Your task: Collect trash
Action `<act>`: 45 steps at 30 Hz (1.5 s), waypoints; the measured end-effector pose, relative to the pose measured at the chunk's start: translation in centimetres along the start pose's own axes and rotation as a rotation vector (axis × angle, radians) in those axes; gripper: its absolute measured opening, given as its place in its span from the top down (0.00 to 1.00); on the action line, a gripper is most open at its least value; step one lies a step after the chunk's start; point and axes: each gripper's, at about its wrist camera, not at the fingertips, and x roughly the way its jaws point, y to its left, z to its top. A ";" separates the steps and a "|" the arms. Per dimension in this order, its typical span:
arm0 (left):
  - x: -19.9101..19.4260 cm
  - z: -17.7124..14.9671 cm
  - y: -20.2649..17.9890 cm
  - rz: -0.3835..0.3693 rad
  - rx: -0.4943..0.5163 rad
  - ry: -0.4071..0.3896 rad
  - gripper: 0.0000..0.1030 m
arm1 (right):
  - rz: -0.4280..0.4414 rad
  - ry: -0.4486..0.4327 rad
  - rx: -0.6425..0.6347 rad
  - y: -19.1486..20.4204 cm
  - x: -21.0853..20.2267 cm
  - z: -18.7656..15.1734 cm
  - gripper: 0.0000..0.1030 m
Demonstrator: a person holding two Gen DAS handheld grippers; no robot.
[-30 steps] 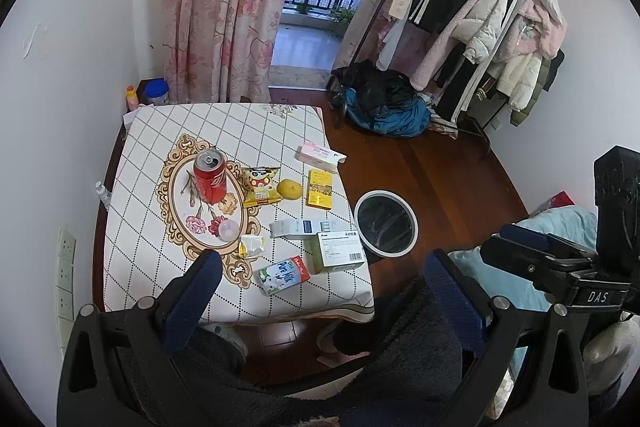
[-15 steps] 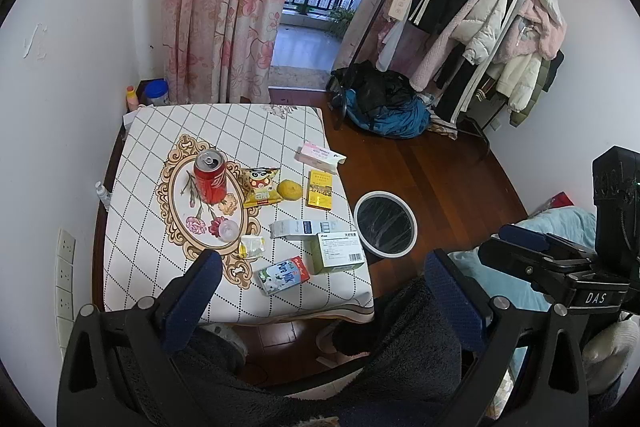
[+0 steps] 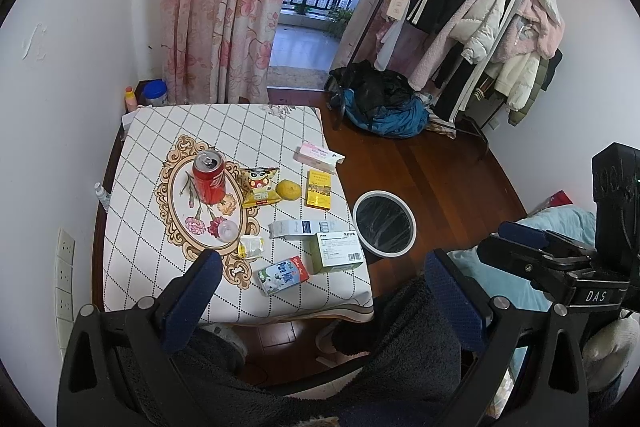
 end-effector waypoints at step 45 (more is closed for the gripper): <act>23.9 -6.2 10.4 0.501 -0.078 0.316 0.00 | -0.216 0.387 0.158 -9.6 30.5 -2.1 0.00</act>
